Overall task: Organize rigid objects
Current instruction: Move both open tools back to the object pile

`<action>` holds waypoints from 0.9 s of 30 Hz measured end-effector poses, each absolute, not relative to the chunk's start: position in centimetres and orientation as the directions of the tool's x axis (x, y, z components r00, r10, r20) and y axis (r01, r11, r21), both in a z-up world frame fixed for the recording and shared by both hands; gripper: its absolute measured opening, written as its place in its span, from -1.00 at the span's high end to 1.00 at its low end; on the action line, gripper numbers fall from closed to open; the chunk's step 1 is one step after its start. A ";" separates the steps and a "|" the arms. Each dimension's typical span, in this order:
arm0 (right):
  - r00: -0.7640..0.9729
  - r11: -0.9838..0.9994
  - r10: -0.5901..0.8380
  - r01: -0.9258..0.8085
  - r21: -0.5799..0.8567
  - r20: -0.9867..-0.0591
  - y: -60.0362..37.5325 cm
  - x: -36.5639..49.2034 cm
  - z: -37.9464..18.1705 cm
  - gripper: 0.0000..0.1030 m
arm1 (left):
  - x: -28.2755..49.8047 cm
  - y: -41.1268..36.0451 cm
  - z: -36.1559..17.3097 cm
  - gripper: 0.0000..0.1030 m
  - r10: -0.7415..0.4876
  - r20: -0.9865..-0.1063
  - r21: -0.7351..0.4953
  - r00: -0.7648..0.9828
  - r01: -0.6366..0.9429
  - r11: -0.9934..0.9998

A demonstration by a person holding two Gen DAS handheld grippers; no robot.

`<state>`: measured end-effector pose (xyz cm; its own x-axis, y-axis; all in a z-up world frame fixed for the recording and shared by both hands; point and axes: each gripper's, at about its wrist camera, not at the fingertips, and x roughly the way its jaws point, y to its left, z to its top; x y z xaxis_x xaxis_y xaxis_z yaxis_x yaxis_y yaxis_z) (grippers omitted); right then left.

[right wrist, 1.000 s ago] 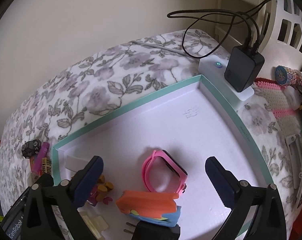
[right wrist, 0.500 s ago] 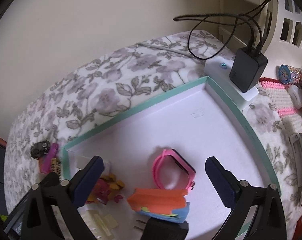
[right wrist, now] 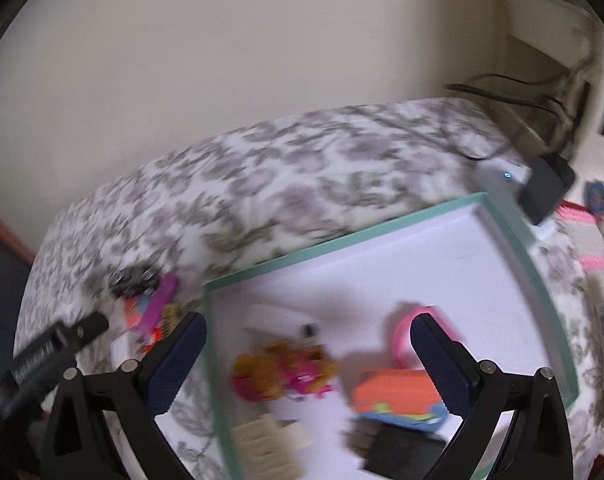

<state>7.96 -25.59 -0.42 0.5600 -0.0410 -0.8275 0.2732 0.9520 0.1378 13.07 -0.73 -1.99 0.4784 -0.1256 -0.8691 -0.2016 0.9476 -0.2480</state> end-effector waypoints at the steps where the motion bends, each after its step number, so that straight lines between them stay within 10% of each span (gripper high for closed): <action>1: 0.558 0.959 -0.020 0.246 0.142 -0.830 -24.7 8.2 -0.6 -1.00 | 13.1 0.2 -2.1 -0.85 -0.127 -0.868 -0.259 0.479 -0.220 0.940; 12: 0.535 0.991 0.070 0.056 0.119 -0.842 -16.6 9.7 -2.4 -0.92 | 13.2 7.9 -3.3 -0.85 -0.065 -0.891 -0.268 0.448 -0.407 0.873; 20: 0.502 0.990 0.114 0.017 0.142 -0.857 -14.9 11.2 -3.8 -0.09 | 13.9 7.5 -5.0 -0.85 -0.145 -0.904 -0.317 0.402 -0.404 0.858; 27: 0.465 0.985 0.152 0.002 0.173 -0.872 -14.2 12.4 -5.4 0.19 | 14.9 5.4 -5.9 -0.85 -0.223 -0.898 -0.360 0.381 -0.340 0.869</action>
